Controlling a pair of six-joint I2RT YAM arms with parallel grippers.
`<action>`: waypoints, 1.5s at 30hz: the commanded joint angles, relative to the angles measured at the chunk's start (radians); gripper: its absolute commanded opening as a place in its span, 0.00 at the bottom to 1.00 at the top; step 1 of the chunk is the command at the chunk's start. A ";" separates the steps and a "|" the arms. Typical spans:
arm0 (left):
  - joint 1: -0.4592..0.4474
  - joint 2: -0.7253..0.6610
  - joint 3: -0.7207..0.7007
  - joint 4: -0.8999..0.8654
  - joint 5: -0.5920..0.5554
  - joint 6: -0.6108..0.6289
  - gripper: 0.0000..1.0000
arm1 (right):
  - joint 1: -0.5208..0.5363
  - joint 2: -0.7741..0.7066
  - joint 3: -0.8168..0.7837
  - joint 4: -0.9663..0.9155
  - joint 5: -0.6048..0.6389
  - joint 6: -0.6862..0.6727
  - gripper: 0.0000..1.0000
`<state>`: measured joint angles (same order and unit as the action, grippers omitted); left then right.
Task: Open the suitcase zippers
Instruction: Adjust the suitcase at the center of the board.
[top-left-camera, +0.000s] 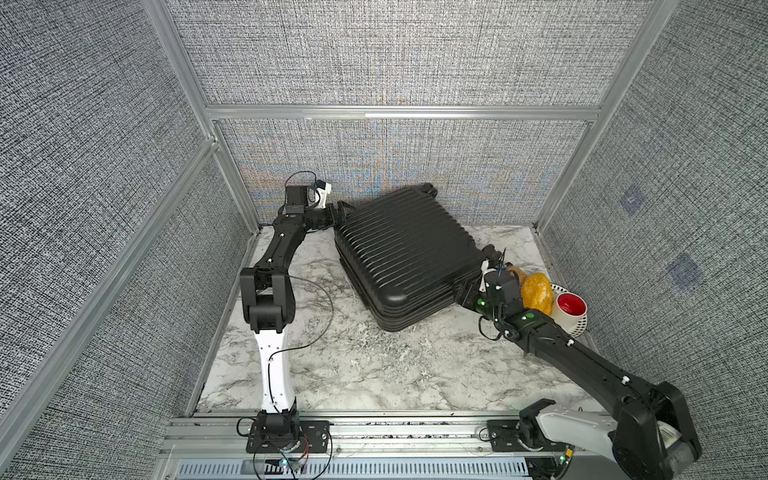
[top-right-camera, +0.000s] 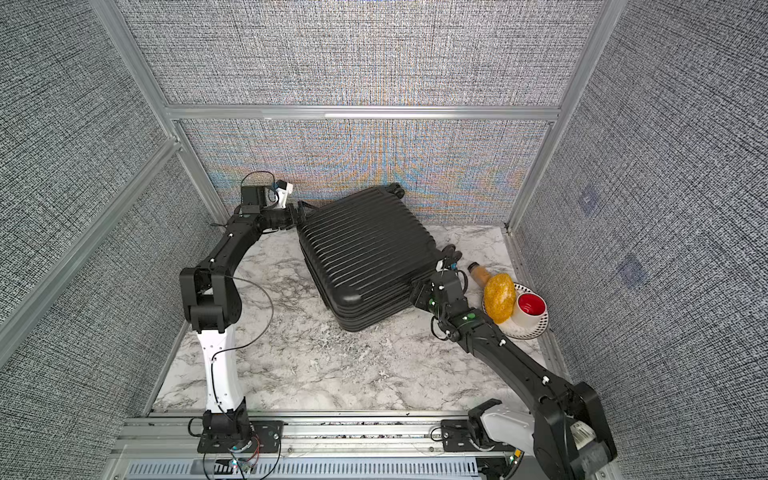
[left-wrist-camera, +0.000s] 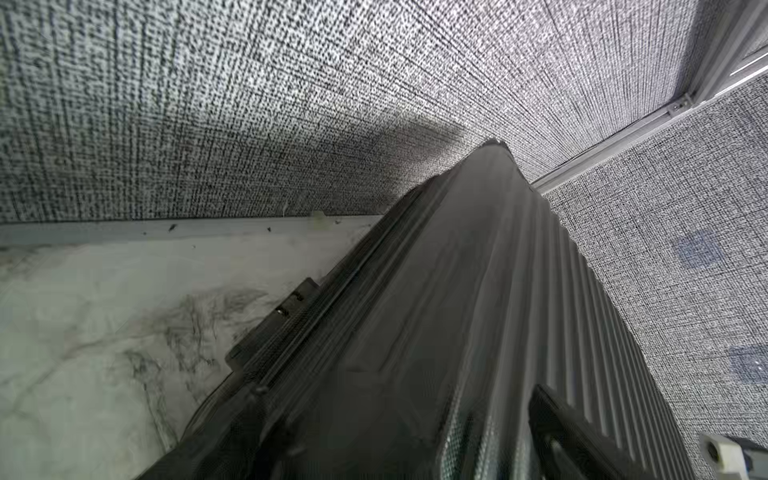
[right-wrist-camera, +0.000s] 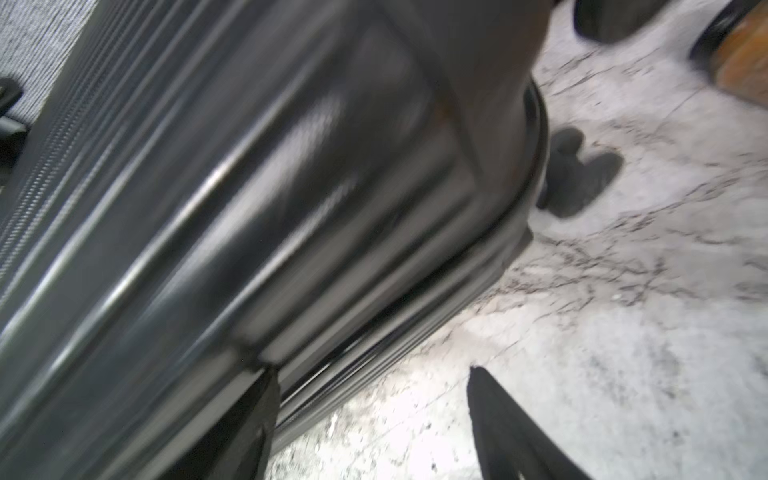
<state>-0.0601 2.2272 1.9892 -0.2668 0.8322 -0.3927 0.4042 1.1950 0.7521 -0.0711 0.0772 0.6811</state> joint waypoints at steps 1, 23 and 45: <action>-0.012 -0.113 -0.146 0.097 0.127 -0.064 0.99 | -0.048 0.047 0.038 0.148 -0.072 -0.028 0.74; -0.193 -0.946 -1.121 0.348 -0.126 -0.188 0.99 | -0.264 0.442 0.404 0.168 -0.622 -0.253 0.74; -0.097 -0.965 -1.119 -0.001 -0.691 -0.259 0.77 | -0.412 0.356 0.237 0.140 -0.459 -0.056 0.51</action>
<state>-0.1593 1.2098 0.8425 -0.2394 0.1310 -0.6796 -0.0067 1.5253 0.9642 0.1200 -0.4068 0.6163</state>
